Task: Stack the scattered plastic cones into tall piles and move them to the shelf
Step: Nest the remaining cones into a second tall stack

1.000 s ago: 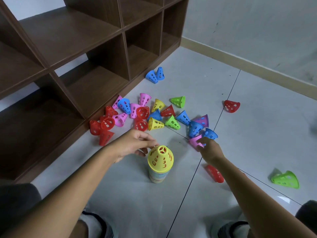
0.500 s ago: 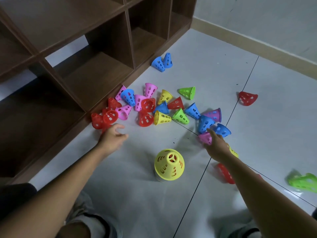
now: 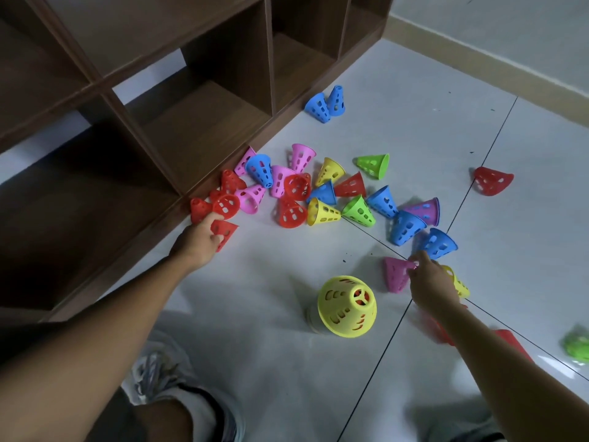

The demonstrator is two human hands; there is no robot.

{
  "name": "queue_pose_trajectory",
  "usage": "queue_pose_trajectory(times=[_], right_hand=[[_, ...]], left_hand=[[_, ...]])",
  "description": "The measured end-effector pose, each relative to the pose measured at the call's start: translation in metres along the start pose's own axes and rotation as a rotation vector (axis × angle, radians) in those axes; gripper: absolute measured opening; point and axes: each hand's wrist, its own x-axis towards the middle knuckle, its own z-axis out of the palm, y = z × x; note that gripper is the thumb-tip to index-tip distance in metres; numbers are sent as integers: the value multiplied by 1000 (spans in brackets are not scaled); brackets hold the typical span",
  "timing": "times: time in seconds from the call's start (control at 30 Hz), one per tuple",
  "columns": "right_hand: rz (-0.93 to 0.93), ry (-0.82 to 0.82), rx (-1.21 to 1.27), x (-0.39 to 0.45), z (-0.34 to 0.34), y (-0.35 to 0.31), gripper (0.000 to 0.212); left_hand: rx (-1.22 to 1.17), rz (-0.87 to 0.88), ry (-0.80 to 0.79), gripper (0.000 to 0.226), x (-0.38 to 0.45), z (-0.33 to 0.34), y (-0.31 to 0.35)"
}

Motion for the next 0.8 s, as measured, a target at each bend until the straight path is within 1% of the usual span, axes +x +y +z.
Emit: queue_pose_trajectory(times=[0.07, 0.1, 0.2, 0.27, 0.37, 0.43, 0.5, 0.57, 0.7, 0.77, 0.8], right_hand=[[11, 38, 32, -10, 5, 6, 16], [24, 41, 53, -15, 7, 8, 16], [47, 23, 106, -28, 9, 12, 26], [50, 22, 149, -32, 7, 10, 23], [43, 9, 267, -36, -1, 1, 15], [11, -8, 336, -40, -10, -10, 18], [-38, 8, 399, -44, -23, -23, 17], [-80, 12, 493, -50, -39, -37, 12], [-173, -15, 753, -64, -71, -65, 17], [-207, -28, 870, -73, -86, -76, 22], [-224, -43, 919, -78, -93, -81, 25]], left_hand=[[50, 1, 33, 41, 1, 2, 0], [90, -1, 45, 39, 1, 3, -1], [199, -4, 46, 31, -1, 5, -5], [216, -16, 54, 25, -3, 6, -10], [197, 3, 127, 20, -8, 6, -15], [169, 14, 165, 15, -11, 7, -15], [156, 24, 189, 12, -15, 7, -12], [154, 30, 212, 17, -18, 9, -8], [166, 69, 255, 16, -29, 15, 3], [85, 64, 224, 22, -32, 18, 14], [-8, 48, 198, 26, -32, 19, 22]])
